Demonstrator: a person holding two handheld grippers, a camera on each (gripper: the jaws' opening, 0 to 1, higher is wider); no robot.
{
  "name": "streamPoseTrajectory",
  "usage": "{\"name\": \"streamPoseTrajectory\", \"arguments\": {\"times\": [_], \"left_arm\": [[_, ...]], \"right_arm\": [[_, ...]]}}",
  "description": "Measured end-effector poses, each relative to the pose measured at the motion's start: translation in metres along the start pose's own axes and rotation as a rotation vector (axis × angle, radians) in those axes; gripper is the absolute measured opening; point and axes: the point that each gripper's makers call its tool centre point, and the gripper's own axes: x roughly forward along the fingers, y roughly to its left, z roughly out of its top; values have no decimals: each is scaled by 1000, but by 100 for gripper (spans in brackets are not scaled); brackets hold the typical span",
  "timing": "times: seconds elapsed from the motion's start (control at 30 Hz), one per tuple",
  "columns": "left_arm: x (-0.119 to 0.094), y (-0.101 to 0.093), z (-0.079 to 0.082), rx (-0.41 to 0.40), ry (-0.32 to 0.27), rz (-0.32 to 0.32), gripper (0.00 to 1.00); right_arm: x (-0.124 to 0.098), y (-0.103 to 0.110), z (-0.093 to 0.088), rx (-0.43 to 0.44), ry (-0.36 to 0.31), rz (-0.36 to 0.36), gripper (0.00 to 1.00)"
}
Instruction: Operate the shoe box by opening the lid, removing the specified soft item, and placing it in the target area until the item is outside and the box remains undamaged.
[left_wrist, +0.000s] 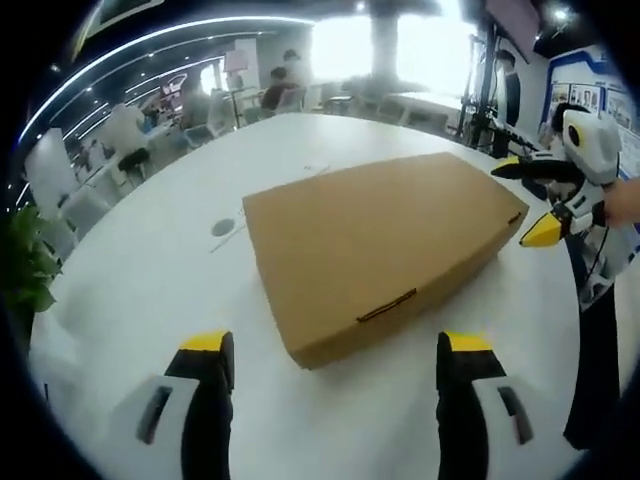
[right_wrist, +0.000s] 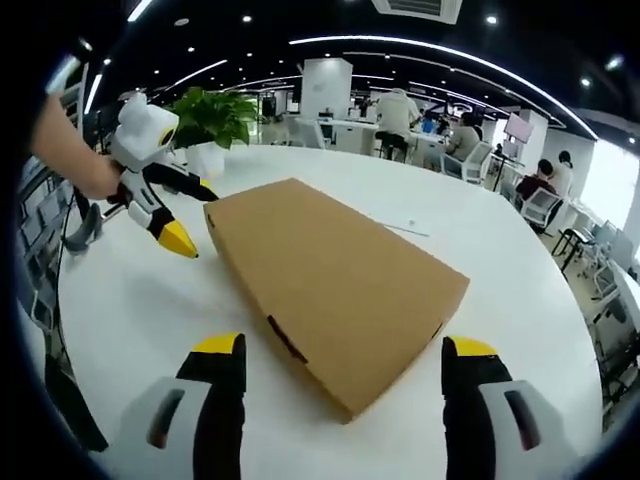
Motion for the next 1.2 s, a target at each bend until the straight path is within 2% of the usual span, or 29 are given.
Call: {"name": "streamPoseTrajectory", "arguments": {"times": [0.1,0.13,0.2,0.4,0.57,0.83,1.0,1.03,1.07,1.13,1.17,1.2], "left_arm": [[1,-1,2,-40,-9,8,85],[1,-1,3,-71,-10,32,85],[3,-7,8,-102,-45,18,85],[4,-12,3,9,-10,5,85],[4,-5,11,-6,-39,12,84],[8,-7,19,24,-57,-1,81],[12,-9,23,7,-63,-5,80],[14,-18,24,-43,-69,-41,79],[16,-21,23,-47,-56,-55,81],[18,-19,23,-41,-44,-10,81],[18,-17,24,-66,-49,7,80],[17,-18,24,-65,-46,-7,80]], "right_arm": [[2,4,-3,10,14,10,82],[2,5,-3,18,13,9,81],[3,8,-3,22,11,5,82],[5,4,-4,9,19,-8,79],[8,0,-3,10,20,-12,78],[10,-2,-1,-1,16,-25,79],[14,-5,-1,15,20,-34,78],[14,-6,-1,24,20,-36,78],[15,-5,-1,27,21,-33,78],[14,-4,-2,32,4,-35,78],[14,-4,-2,32,1,-37,78],[15,-4,-1,33,3,-39,78]]}}
